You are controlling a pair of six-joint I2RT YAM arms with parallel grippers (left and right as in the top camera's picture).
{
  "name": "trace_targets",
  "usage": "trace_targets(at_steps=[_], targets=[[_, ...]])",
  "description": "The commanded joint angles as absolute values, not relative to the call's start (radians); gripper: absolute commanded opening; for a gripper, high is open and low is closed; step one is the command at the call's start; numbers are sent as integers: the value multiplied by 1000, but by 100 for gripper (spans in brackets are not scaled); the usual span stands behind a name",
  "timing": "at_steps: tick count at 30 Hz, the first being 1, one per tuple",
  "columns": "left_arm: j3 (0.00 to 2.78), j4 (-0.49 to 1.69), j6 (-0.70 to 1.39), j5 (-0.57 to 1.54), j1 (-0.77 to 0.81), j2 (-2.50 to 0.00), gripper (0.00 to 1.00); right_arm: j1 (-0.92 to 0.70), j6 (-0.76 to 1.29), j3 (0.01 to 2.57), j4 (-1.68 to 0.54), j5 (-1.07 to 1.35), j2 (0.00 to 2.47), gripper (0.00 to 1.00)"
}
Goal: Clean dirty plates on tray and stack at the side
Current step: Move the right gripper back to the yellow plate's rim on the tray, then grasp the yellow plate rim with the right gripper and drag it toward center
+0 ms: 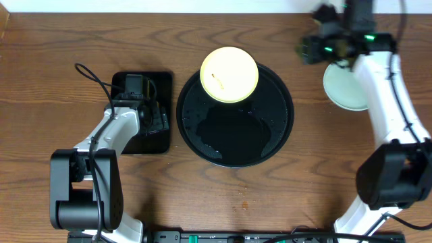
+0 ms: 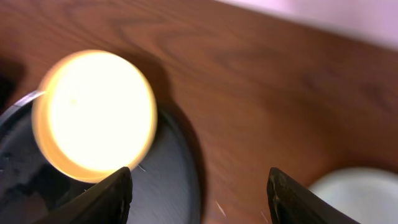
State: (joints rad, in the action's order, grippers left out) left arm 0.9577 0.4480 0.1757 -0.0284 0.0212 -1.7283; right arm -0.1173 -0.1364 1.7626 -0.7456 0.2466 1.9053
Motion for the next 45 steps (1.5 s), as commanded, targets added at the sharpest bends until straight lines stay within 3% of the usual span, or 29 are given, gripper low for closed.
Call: trace_targets(at_steps=[1,7,15,18,20,21,24,40,45], targets=[[962,451,166,-30,15,-1738,87,-214,-134,1768,-726,178,1970,65],[962,451,167,-30,15,-1738,87,-318,-29,1768,-639,60,2116,69],[962,451,166,-30,15,-1738,87,-334,127,1768,-593,60,2272,54],[962,451,166,-30,15,-1738,87,-332,146,1768,-599,65,2298,39],[962,451,166,-30,15,-1738,87,-333,148,1767,-612,64,2304,16],[962,451,166,-30,15,-1738,87,-335,157,1767,-621,64,2304,10],[962,451,166,-30,15,-1738,87,-338,161,1767,-646,64,2298,1],[962,451,167,-30,15,-1738,87,-341,384,1767,-1065,69,2248,2],[962,451,166,-30,15,-1738,87,-346,380,1767,-1159,131,2248,15]])
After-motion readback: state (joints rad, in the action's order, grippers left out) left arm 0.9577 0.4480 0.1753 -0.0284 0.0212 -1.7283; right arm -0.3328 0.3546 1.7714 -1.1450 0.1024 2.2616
